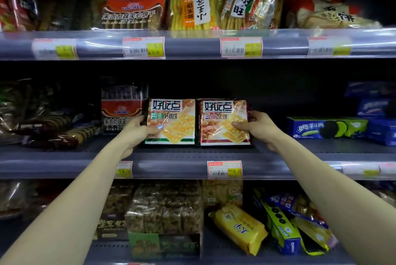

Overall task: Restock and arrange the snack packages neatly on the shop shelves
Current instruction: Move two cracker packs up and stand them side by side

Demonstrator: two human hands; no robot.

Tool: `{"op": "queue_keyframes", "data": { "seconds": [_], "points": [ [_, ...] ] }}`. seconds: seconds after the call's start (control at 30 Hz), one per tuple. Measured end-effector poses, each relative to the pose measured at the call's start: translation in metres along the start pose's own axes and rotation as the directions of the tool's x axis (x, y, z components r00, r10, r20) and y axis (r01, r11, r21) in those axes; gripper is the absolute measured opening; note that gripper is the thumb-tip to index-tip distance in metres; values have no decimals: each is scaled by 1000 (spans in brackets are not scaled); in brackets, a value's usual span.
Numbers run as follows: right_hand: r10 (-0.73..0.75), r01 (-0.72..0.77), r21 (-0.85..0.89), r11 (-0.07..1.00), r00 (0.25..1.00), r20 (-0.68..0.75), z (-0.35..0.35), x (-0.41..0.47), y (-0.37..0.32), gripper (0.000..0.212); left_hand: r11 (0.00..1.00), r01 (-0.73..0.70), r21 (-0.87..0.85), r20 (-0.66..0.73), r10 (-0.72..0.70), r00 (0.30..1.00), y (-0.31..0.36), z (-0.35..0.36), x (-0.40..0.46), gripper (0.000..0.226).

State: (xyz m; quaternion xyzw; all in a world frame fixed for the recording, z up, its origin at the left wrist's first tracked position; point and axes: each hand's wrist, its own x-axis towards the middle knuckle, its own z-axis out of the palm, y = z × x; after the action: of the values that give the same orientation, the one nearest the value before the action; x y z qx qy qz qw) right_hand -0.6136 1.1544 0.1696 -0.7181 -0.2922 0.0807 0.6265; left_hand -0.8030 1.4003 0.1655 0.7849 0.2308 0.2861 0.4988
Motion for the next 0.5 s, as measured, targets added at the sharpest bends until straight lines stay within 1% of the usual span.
{"op": "queue_keyframes", "data": {
  "seconds": [0.1, 0.23, 0.37, 0.5],
  "points": [
    [-7, 7, 5, 1000, 1000, 0, 6, -1, 2, 32, 998, -2, -55, 10, 3, 1000, 0, -2, -2, 35],
    [6, -6, 19, 1000, 1000, -23, 10, 0, 3, 31, 996, -22, -88, -16, 21, 1000, 2, -1, -4, 39],
    [32, -30, 45, 999, 998, -55, 13, 1, 7, 25, 995, -37, -97, -49, 32, 998, 1, -2, -6, 42],
    [26, -24, 27, 999, 996, -83, 14, 0, 9, 26, 994, -34, -108, -66, 27, 997, 3, -1, -8, 36]
  ]
}}
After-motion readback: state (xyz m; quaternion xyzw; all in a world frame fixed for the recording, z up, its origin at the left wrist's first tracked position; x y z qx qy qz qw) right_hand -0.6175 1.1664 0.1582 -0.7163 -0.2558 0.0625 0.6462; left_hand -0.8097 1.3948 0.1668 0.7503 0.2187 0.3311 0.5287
